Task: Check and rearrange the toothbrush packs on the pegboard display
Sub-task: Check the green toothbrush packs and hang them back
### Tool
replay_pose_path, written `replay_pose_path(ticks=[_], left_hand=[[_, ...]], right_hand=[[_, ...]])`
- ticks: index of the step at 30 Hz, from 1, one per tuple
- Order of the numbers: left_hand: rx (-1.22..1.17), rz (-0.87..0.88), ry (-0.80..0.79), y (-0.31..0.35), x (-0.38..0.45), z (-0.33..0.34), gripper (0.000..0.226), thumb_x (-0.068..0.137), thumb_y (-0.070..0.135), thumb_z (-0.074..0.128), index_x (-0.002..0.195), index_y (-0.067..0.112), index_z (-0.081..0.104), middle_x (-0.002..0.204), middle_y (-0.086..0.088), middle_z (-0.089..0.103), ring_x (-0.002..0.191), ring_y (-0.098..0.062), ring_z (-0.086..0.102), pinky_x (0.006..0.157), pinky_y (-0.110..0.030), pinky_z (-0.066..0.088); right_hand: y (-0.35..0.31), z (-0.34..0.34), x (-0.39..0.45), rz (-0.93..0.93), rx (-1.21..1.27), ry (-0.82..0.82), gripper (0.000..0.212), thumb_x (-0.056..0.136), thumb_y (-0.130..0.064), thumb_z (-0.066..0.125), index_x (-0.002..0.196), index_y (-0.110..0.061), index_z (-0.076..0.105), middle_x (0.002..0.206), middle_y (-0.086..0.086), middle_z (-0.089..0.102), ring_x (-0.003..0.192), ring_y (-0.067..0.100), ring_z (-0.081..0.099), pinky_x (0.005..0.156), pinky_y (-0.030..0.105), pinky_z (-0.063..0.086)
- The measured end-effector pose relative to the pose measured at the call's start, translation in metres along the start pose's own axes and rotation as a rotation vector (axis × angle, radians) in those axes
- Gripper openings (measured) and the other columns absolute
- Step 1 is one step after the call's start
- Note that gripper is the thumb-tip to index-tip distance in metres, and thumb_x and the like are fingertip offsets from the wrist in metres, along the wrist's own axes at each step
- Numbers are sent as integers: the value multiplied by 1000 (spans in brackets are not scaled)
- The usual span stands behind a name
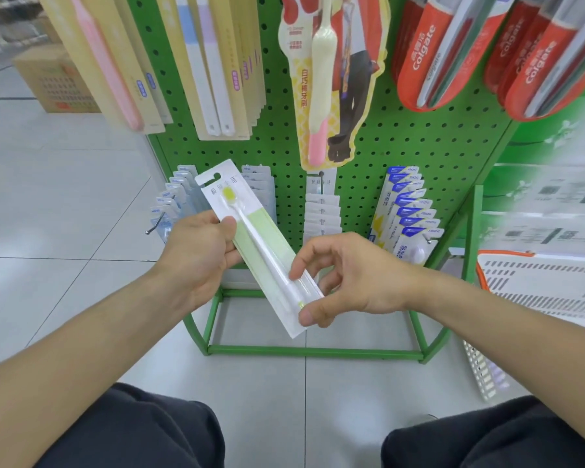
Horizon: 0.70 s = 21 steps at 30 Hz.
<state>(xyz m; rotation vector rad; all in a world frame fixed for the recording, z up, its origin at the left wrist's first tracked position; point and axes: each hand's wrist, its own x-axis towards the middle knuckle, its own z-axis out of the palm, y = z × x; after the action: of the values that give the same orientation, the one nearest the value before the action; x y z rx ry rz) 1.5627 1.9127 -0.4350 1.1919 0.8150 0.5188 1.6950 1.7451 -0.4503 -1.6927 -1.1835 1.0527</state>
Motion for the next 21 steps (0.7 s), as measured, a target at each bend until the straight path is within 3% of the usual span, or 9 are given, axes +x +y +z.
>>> replay_pose_path(ticks=[3, 6, 8, 11, 14, 16, 18, 20, 21], left_hand=[[162, -26, -112, -1, -2, 0, 20, 105, 8, 48, 116, -1, 62, 112, -17, 74, 87, -20, 76, 67, -29, 63], [391, -62, -238, 0, -11, 2, 17, 101, 12, 57, 115, 5, 62, 109, -16, 74, 82, -27, 72, 74, -38, 64], [376, -71, -248, 0, -15, 5, 18, 99, 13, 60, 116, 6, 60, 106, -16, 74, 79, -28, 71, 74, -39, 64], [310, -45, -240, 0, -17, 7, 24, 98, 11, 62, 120, 3, 57, 91, -12, 73, 74, -26, 71, 75, -41, 64], [230, -44, -222, 1, -12, 4, 37, 98, 10, 61, 130, -5, 51, 91, -15, 70, 79, -31, 72, 85, -49, 61], [194, -50, -256, 3, -12, 2, 41, 97, 19, 62, 126, -9, 55, 99, -21, 70, 86, -33, 71, 84, -47, 61], [194, -60, -312, 3, -14, 1, 42, 98, 28, 59, 117, -10, 61, 100, -23, 71, 86, -29, 70, 76, -38, 61], [217, -44, -317, 2, -17, 2, 30, 103, 22, 51, 106, -6, 63, 83, -12, 73, 81, -25, 72, 68, -33, 60], [220, -38, -300, 1, -17, 2, 26, 104, 16, 48, 108, -6, 62, 84, -11, 74, 82, -26, 74, 68, -35, 61]], right_hand=[[-5, -1, -3, -19, -37, 31, 42, 66, -5, 93, 97, -17, 66, 104, 15, 67, 63, 38, 72, 57, 37, 54], [-9, 2, -6, -33, -261, 74, 45, 68, -16, 94, 102, -21, 65, 92, 11, 72, 58, 26, 71, 58, 36, 59], [-10, 5, -7, -91, -455, 79, 47, 66, -28, 95, 102, -25, 65, 81, 7, 73, 57, 13, 69, 64, 28, 56], [-10, 11, -5, -248, -658, 124, 45, 65, -35, 93, 101, -26, 67, 76, -4, 65, 68, 10, 58, 67, 20, 47], [-9, 13, -3, -346, -782, 136, 48, 71, -30, 86, 113, -25, 65, 95, -4, 59, 78, 5, 48, 76, 20, 44], [-9, 14, -4, -317, -794, 105, 57, 76, -33, 83, 128, -29, 58, 110, -7, 50, 87, 6, 51, 82, 22, 47], [-10, 18, -5, -299, -781, 66, 75, 79, -46, 80, 143, -37, 43, 124, -10, 42, 95, 10, 56, 85, 27, 50], [-13, 21, -8, -297, -769, 19, 88, 80, -62, 73, 151, -45, 24, 136, -12, 34, 99, 16, 59, 87, 36, 54], [-14, 22, -9, -284, -744, -2, 91, 81, -66, 69, 153, -46, 17, 139, -13, 31, 101, 16, 59, 88, 38, 54]])
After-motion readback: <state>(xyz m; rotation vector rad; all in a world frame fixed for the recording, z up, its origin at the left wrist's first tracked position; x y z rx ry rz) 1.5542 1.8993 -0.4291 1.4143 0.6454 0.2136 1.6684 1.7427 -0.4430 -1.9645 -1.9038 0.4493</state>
